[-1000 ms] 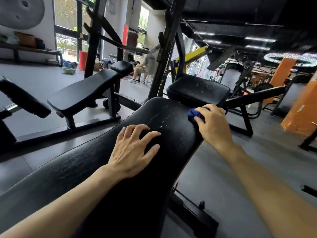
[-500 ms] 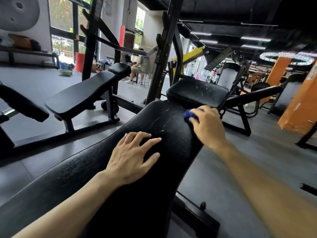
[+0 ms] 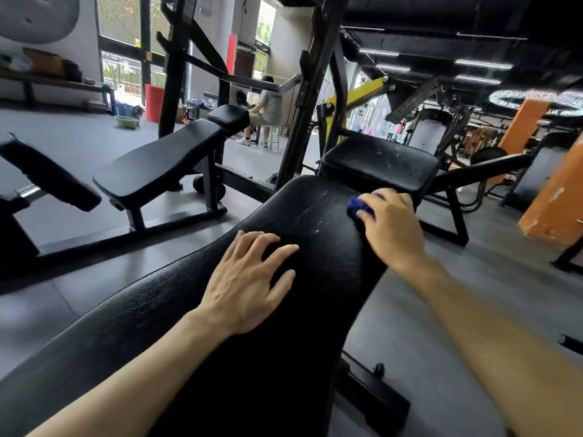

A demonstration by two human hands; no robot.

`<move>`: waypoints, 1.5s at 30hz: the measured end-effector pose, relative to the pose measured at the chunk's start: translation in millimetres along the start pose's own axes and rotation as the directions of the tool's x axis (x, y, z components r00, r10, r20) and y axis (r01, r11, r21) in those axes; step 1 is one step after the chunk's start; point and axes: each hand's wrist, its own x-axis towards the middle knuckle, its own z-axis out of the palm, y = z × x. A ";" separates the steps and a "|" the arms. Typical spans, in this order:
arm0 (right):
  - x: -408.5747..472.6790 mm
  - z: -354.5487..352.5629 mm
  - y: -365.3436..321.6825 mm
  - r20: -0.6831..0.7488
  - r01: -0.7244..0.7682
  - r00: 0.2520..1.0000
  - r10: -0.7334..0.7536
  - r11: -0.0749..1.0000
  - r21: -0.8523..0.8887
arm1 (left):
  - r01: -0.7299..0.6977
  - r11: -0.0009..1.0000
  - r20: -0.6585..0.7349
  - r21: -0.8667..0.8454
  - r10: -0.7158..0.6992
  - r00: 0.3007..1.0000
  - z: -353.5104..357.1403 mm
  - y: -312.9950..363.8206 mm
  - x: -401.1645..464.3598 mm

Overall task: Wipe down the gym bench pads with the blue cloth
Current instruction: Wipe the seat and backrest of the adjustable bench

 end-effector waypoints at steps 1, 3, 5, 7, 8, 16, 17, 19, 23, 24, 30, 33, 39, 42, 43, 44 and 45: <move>6.6 2.1 -0.2 0.009 -0.070 0.998 0.070 0.998 0.002 | 0.039 0.999 -0.023 0.014 -0.039 0.999 0.5 0.5 -0.6; -4.2 2.3 -23.8 0.015 -0.079 0.997 0.079 0.997 0.012 | 0.092 0.996 -0.022 0.011 -0.092 0.996 0.3 -0.6 -1.3; -40.7 -0.4 -58.1 0.025 0.093 0.995 -0.096 0.991 0.091 | 0.100 0.995 0.002 0.008 -0.100 0.995 -0.3 -2.3 0.0; -74.7 -3.5 -73.0 0.112 0.267 0.948 -0.297 0.937 0.226 | 0.088 0.996 0.016 0.019 -0.089 0.996 -2.0 -4.8 1.5; -69.7 -4.8 -67.5 0.136 0.316 0.924 -0.358 0.913 0.257 | 0.078 0.997 0.027 0.028 -0.079 0.997 -3.5 -6.7 1.7; 27.6 21.3 -22.7 0.048 -0.099 0.994 0.100 0.995 -0.017 | 0.057 0.998 0.070 -0.011 -0.056 0.996 -11.4 -19.6 -2.7; 14.0 18.8 -36.0 0.047 -0.073 0.996 0.074 0.997 -0.007 | 0.056 0.998 0.072 -0.013 -0.055 0.996 -10.2 -19.2 -3.2; -26.4 12.8 -67.1 0.029 0.079 0.996 -0.081 0.995 0.064 | 0.045 0.999 0.070 -0.004 -0.044 0.997 -8.3 -20.2 -3.2; -62.2 6.7 -88.1 0.151 0.328 0.918 -0.367 0.916 0.232 | 0.047 0.998 0.028 -0.049 -0.045 0.999 -7.2 -20.6 -2.9; -43.4 11.4 -80.5 0.145 0.318 0.924 -0.354 0.922 0.222 | 0.042 0.998 0.021 -0.052 -0.041 0.999 -6.4 -21.2 -3.2; 32.3 31.4 -45.1 0.087 -0.038 0.996 0.037 0.999 0.008 | 0.036 0.996 0.012 -0.080 -0.035 0.999 -5.4 -22.0 -4.3; -8.3 18.8 -72.9 0.094 0.078 0.992 -0.082 0.996 0.045 | 0.040 0.995 0.011 -0.087 -0.040 0.999 -5.1 -21.5 -1.7; -47.1 6.7 -79.8 0.143 0.333 0.917 -0.372 0.912 0.238 | 0.049 0.996 0.020 -0.073 -0.048 0.999 -6.7 -22.9 -2.7; 32.1 28.7 -36.2 0.088 0.100 0.990 -0.106 0.992 0.074 | 0.059 0.995 0.027 -0.083 -0.057 0.998 -8.6 -20.8 -3.9; 50.1 33.8 -25.2 0.090 -0.007 0.996 0.004 0.999 0.035 | 0.060 0.994 0.025 -0.088 -0.058 0.998 -9.2 -19.8 -4.3; 57.8 36.3 -22.5 0.080 -0.072 0.994 0.071 0.997 0.008 | 0.058 0.994 0.023 -0.091 -0.056 0.998 -9.7 -19.1 -4.4; 55.9 35.6 -28.0 0.075 -0.086 0.993 0.088 0.996 -0.021 | 0.058 0.994 0.020 -0.091 -0.057 0.998 -9.7 -19.0 -4.6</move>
